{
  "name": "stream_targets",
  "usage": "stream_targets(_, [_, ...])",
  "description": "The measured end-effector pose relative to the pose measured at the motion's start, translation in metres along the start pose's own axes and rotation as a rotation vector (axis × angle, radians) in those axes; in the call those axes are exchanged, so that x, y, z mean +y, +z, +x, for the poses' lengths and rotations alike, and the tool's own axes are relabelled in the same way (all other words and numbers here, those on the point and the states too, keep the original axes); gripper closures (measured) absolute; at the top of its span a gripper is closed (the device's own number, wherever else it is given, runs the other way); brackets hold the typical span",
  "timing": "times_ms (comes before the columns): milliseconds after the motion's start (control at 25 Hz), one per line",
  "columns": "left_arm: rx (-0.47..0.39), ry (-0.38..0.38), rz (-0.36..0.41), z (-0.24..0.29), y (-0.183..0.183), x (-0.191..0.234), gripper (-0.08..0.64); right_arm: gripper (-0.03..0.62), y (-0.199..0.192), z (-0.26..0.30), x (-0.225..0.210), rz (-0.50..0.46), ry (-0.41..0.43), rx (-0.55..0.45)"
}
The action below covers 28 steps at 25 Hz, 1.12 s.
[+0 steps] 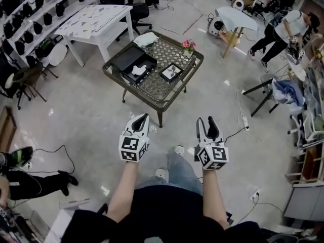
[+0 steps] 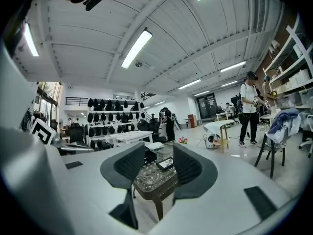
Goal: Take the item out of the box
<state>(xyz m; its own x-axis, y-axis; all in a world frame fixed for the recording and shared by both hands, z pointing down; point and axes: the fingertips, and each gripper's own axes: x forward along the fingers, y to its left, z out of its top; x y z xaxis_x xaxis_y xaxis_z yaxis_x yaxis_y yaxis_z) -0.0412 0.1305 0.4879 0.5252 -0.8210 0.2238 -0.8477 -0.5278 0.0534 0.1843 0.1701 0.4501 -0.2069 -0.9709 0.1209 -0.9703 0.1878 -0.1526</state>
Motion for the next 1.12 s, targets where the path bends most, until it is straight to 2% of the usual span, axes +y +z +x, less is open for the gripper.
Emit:
stream_targets(280, [-0.014,0.009,0.0,0.038,0.012,0.014,0.54,0.425,0.006,0.036,-0.015,0.004,0.015,-0.005])
stream_targets(560, [-0.025,0.064,0.005,0.111,0.029,0.04,0.54,0.425,0.015,0.116,-0.054,0.023,0.053,-0.011])
stream_targets(840, [-0.041,0.201,-0.052,0.217,0.041,0.092,0.54,0.425,0.032,0.258,-0.1,-0.005,0.171,0.031])
stream_targets(1000, [-0.015,0.276,-0.076,0.258,0.048,0.114,0.54,0.425,0.043,0.326,-0.109,-0.012,0.268,0.067])
stream_targets(1120, [-0.011,0.366,-0.112,0.276,0.052,0.134,0.54,0.425,0.048,0.376,-0.102,-0.027,0.371,0.102])
